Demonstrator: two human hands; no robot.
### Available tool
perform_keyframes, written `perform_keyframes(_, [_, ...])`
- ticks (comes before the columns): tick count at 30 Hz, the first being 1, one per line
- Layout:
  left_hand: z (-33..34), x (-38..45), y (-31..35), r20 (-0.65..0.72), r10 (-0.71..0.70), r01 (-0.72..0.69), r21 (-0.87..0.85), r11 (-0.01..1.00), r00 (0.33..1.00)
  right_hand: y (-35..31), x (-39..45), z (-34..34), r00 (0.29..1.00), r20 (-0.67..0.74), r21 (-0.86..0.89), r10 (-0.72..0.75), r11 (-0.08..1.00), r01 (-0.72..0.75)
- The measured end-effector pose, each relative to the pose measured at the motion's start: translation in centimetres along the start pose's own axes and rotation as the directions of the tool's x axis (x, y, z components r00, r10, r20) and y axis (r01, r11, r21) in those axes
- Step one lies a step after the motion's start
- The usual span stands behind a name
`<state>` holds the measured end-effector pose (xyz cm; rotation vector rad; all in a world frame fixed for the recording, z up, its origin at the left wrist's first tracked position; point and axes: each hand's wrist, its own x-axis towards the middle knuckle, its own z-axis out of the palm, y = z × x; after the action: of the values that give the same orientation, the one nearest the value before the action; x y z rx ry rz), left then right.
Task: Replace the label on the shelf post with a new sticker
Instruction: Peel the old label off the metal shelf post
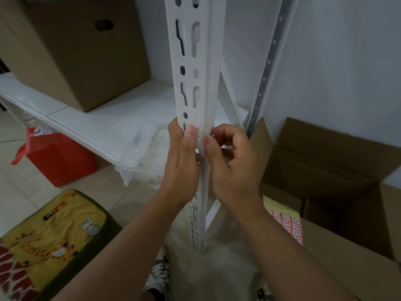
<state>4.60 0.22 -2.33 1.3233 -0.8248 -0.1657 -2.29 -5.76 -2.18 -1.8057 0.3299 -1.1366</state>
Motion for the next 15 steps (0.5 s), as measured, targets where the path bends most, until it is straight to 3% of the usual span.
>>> perform_keyframes(7, [0.4,0.03,-0.15,-0.038,0.009,-0.007,0.03,1.0,0.999,-0.23,0.75,-0.67,0.99,0.098,0.058,0.103,0.992,-0.109])
perform_keyframes(15, [0.46,-0.02,-0.14,-0.043,0.022,-0.021,0.023,0.999,0.999,0.33,0.77,0.25,0.996,0.079,-0.159,-0.048,0.985,0.06])
